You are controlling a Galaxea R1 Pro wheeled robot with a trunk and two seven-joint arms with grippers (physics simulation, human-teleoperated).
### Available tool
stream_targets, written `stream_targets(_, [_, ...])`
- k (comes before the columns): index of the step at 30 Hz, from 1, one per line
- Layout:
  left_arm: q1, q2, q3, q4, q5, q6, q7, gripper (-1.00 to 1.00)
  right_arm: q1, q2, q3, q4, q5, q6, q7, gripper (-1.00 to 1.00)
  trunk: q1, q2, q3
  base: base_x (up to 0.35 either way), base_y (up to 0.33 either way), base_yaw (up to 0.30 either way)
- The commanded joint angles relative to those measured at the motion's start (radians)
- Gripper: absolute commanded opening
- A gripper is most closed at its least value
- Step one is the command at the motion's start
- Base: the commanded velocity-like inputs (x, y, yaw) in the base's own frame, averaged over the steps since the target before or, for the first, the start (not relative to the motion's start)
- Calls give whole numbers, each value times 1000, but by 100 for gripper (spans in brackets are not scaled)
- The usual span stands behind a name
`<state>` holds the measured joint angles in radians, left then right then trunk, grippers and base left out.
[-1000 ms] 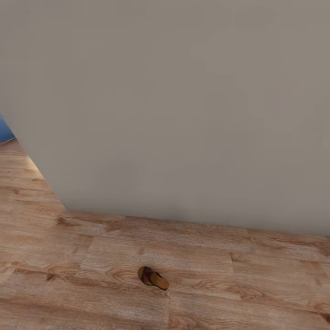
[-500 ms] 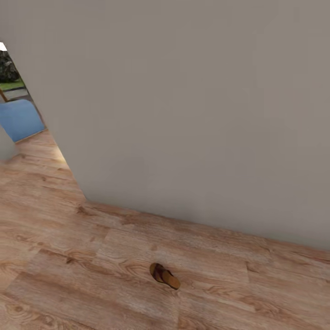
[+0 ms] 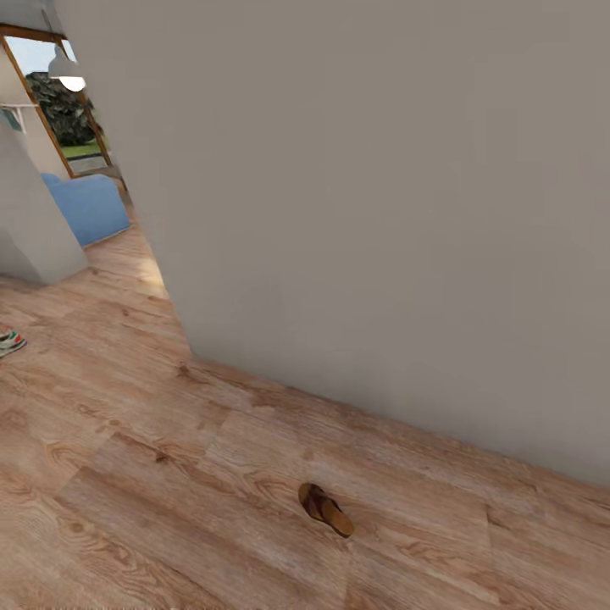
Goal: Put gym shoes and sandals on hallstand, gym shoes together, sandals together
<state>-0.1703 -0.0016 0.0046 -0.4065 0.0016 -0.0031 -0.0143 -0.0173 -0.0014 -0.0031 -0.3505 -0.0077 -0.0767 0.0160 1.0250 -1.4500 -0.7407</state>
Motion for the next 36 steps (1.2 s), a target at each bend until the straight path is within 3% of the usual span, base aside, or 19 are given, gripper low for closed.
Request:
stream_targets(1, [0, 0, 0, 0, 0, 0, 0, 100, 0, 0, 0, 0, 0, 0, 0, 100, 0, 0, -1, 0, 0, 268])
stream_targets(36, [0, 0, 0, 0, 0, 0, -4, 100, 0, 0, -1, -1, 0, 0, -5, 100, 0, 0, -9, 0, 0, 285])
